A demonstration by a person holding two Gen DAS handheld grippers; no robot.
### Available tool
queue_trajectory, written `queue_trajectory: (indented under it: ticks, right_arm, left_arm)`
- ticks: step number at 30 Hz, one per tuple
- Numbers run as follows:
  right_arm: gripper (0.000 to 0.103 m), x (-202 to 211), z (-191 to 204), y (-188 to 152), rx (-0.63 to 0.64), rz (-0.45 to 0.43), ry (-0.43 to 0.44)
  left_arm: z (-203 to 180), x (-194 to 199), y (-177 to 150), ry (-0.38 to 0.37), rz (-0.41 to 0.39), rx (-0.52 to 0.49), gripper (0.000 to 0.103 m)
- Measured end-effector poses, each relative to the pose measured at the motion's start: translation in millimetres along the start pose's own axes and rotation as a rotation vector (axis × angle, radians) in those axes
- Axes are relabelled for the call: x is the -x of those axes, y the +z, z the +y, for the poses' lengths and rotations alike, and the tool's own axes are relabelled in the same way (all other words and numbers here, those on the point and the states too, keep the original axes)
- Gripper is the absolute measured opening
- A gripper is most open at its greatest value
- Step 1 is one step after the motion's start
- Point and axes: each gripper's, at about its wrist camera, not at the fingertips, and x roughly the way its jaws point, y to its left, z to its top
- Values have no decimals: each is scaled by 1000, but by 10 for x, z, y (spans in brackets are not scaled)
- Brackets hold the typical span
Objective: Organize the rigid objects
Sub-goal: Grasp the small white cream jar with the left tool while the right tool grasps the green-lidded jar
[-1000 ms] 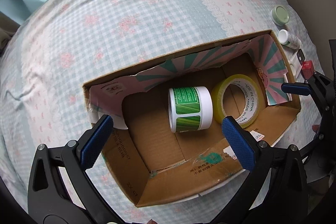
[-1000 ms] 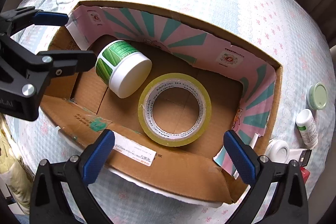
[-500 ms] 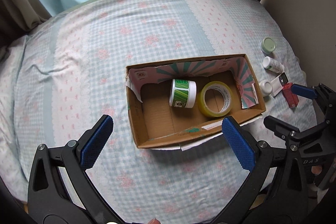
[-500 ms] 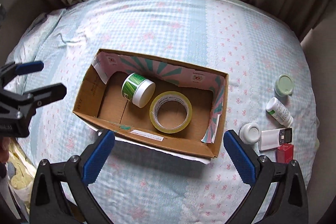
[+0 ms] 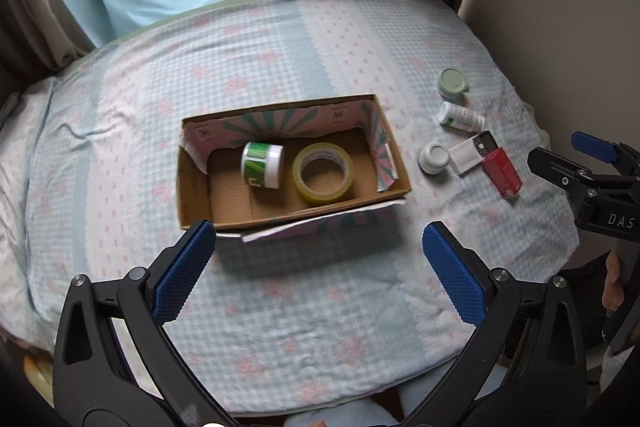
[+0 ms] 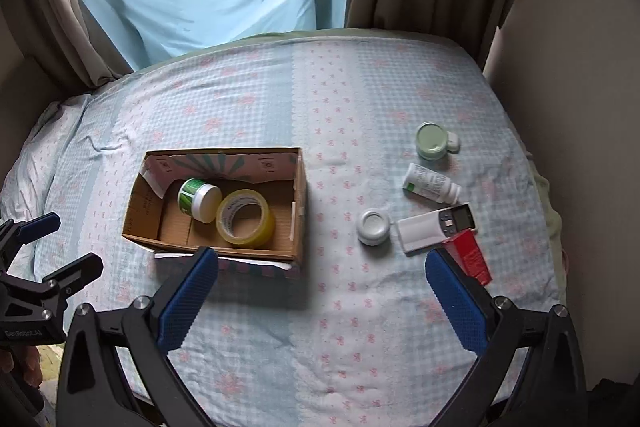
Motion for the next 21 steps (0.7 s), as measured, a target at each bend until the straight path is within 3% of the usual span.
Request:
queue_trajectory:
  ticks: [4,10,21]
  right_arm:
    - [103,53,-453,-56,31,-16,-18]
    - [103,-62,-1079,58,92,-58,6]
    - [103,-751,-1788,447,280,-121,35]
  left_arm:
    - [-531,-12,-5,30,-12,17,103]
    - [-1201,-190,122,18,-24,80,103]
    - [-2005,-1094,279,44,13,134,103]
